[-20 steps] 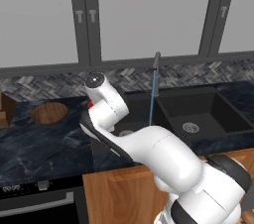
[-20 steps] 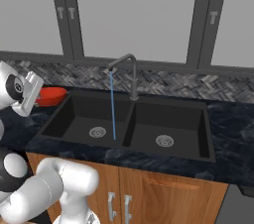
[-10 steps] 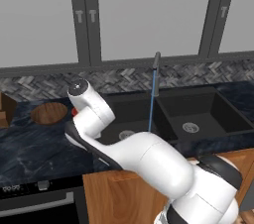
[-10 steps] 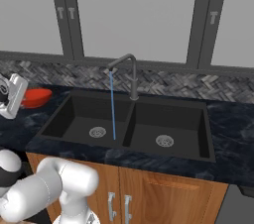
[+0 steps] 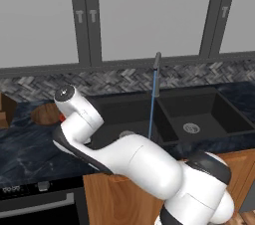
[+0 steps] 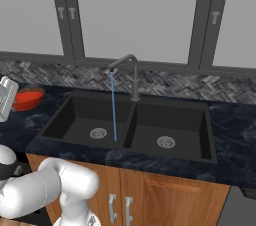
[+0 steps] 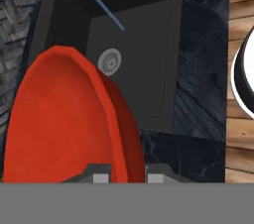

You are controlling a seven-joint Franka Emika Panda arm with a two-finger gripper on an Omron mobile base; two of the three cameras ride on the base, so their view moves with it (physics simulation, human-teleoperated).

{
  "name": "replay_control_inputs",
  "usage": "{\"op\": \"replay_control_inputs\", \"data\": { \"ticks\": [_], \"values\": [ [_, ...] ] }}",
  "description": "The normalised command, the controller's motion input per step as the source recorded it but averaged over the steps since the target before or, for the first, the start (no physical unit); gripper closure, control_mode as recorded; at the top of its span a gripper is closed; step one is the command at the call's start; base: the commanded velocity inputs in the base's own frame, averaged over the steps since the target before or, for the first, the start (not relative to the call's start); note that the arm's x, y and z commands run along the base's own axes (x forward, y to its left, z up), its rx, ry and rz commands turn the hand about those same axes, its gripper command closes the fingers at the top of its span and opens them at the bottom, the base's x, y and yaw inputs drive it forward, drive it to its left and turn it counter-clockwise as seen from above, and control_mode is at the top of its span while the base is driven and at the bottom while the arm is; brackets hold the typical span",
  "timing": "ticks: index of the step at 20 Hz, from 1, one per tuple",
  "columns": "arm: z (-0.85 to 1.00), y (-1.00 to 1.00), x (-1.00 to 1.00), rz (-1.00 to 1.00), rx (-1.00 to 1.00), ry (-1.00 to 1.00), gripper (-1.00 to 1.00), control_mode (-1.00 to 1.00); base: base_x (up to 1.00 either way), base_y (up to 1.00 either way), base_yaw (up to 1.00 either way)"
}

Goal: Rinse each bowl for a few seconds and place them down in the sink or on the counter.

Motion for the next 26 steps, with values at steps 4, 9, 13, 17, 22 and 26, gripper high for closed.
{"op": "replay_control_inputs", "data": {
  "ticks": [4,9,13,17,22,26],
  "values": [
    [-0.27,0.32,-0.04,0.0,-0.01,0.0,1.0,-1.0,0.0,0.0,0.0],
    [-0.31,0.27,0.0,0.0,-0.01,0.0,1.0,-1.0,0.0,0.0,0.0],
    [-0.29,0.27,0.0,0.0,0.0,0.0,1.0,-1.0,0.0,0.0,0.0],
    [-0.3,0.22,0.02,0.0,0.0,0.0,1.0,-1.0,0.0,0.0,0.0],
    [-0.36,0.13,0.06,0.0,0.0,0.01,1.0,-1.0,0.0,0.0,0.0],
    [-0.35,0.09,0.13,-0.01,0.01,0.02,1.0,-1.0,0.0,0.0,0.0]
  ]
}}
